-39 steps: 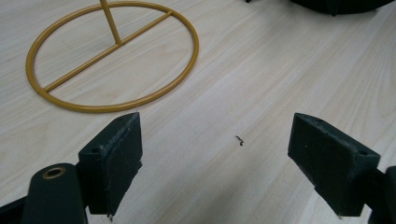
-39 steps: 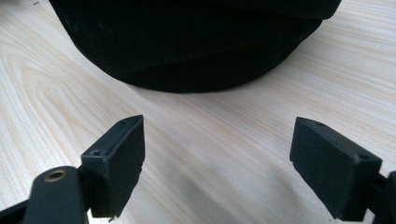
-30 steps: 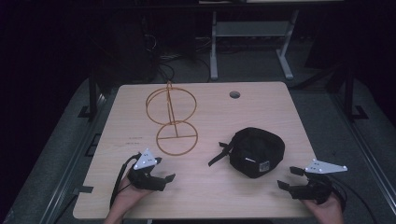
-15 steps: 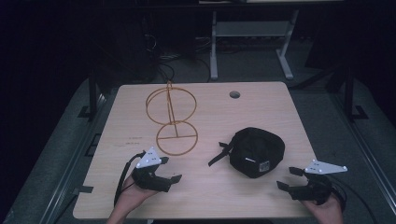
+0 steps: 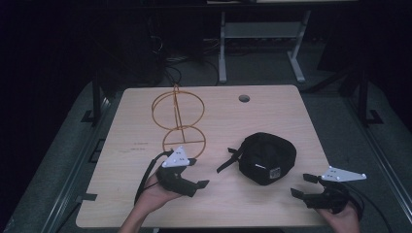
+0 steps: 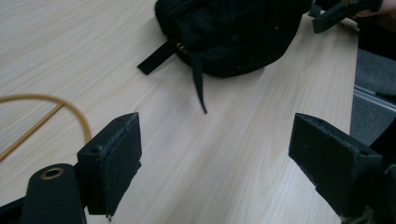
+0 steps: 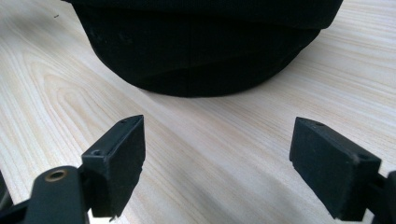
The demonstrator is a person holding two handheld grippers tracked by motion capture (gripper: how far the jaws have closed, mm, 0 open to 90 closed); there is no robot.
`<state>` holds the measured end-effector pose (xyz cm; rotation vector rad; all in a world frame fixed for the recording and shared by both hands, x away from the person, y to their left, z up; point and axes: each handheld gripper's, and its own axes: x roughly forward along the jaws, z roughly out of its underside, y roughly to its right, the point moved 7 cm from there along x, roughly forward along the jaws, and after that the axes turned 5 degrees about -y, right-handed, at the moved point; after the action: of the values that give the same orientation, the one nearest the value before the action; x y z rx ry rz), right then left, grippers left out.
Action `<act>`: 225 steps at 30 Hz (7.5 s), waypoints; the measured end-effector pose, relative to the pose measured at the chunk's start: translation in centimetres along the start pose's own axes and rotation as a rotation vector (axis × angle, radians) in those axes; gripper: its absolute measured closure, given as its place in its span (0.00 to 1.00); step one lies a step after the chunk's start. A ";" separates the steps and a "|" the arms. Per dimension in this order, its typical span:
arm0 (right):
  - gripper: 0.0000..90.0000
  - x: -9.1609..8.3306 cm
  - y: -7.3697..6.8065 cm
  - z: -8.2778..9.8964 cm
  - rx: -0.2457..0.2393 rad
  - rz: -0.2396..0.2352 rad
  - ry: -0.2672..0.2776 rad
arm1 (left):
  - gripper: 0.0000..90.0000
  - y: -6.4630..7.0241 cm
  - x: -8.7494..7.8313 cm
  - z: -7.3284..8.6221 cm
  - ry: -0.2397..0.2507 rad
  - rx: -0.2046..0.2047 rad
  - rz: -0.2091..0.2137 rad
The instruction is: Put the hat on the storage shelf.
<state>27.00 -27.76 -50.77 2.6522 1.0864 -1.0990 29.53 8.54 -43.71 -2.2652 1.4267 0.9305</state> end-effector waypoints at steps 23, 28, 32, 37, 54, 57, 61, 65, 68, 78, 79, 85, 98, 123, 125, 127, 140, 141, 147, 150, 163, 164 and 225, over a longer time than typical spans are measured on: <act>0.20 0.2 -0.4 -0.1 -0.010 -0.020 -0.005 | 0.20 2.3 3.8 -5.6 -0.043 0.109 0.102; 0.20 0.2 -0.4 -0.1 -0.010 -0.022 -0.004 | 0.22 3.0 4.6 -6.9 -0.042 0.136 0.127; 0.20 0.2 -0.4 -0.1 -0.014 -0.023 -0.003 | 0.22 3.5 5.4 -7.8 -0.042 0.156 0.140; 0.20 0.3 -0.4 -0.1 -0.019 -0.025 -0.008 | 0.24 3.8 6.5 -8.6 -0.058 0.173 0.146; 0.20 0.5 -0.5 0.0 -0.031 -0.030 -0.022 | 0.31 4.8 9.8 -10.5 -0.125 0.211 0.182; 0.20 0.6 -0.4 0.0 -0.034 -0.031 -0.019 | 0.35 4.8 10.5 -10.6 -0.157 0.216 0.188; 0.20 0.7 -0.6 0.0 -0.039 -0.035 -0.028 | 0.41 4.8 11.1 -10.5 -0.183 0.228 0.193; 0.20 0.7 -0.5 0.0 -0.039 -0.035 -0.028 | 0.52 4.9 11.6 -10.1 -0.219 0.244 0.208; 0.20 0.8 -0.5 0.0 -0.040 -0.035 -0.028 | 0.64 5.1 11.8 -9.9 -0.236 0.259 0.218; 0.19 0.8 -0.8 -0.1 -0.041 -0.041 -0.022 | 0.87 5.6 11.9 -10.7 -0.204 0.261 0.249; 0.19 0.8 -0.8 -0.1 -0.039 -0.043 -0.016 | 0.88 5.6 11.9 -10.9 -0.193 0.254 0.256; 0.18 0.5 -1.3 -0.7 -0.026 -0.054 0.029 | 0.89 5.4 10.9 -12.2 -0.121 0.204 0.274; 0.19 -0.2 -2.6 -3.1 -0.046 -0.053 0.140 | 0.89 4.6 8.0 -15.5 0.004 0.132 0.285; 0.55 -2.3 -4.8 -8.2 -0.107 -0.089 0.376 | 0.89 7.0 5.2 -19.4 0.095 0.163 0.365; 0.67 -2.4 -4.9 -8.1 -0.116 -0.083 0.382 | 0.89 7.2 5.2 -19.5 0.098 0.161 0.373; 0.75 -2.4 -4.8 -8.0 -0.118 -0.083 0.384 | 0.89 7.3 5.2 -19.5 0.097 0.164 0.378; 0.98 -3.0 -4.7 -8.2 -0.134 -0.119 0.347 | 0.87 5.8 4.7 -17.9 0.064 0.144 0.323; 0.98 -3.0 -4.7 -8.3 -0.130 -0.128 0.344 | 0.87 5.6 4.6 -17.7 0.062 0.146 0.317; 0.98 -3.3 -4.8 -8.7 -0.128 -0.160 0.304 | 0.82 5.3 3.8 -17.0 0.043 0.162 0.272; 0.98 -3.5 -4.5 -9.1 -0.113 -0.170 0.302 | 0.74 5.0 3.4 -16.8 0.038 0.167 0.248; 0.98 -5.0 -3.7 -11.0 -0.092 -0.179 0.253 | 0.63 3.5 0.3 -14.8 0.050 0.154 0.188; 0.98 -5.2 -3.7 -11.1 -0.094 -0.177 0.250 | 0.63 3.5 0.3 -14.8 0.050 0.154 0.188; 0.98 -7.4 -1.9 -17.8 -0.068 -0.173 0.213 | 0.32 -0.2 2.5 1.1 -0.111 0.111 0.017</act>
<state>32.74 -25.06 -32.43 2.7116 1.3868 -0.7992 30.07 7.54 -46.15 -2.0913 1.4159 0.9427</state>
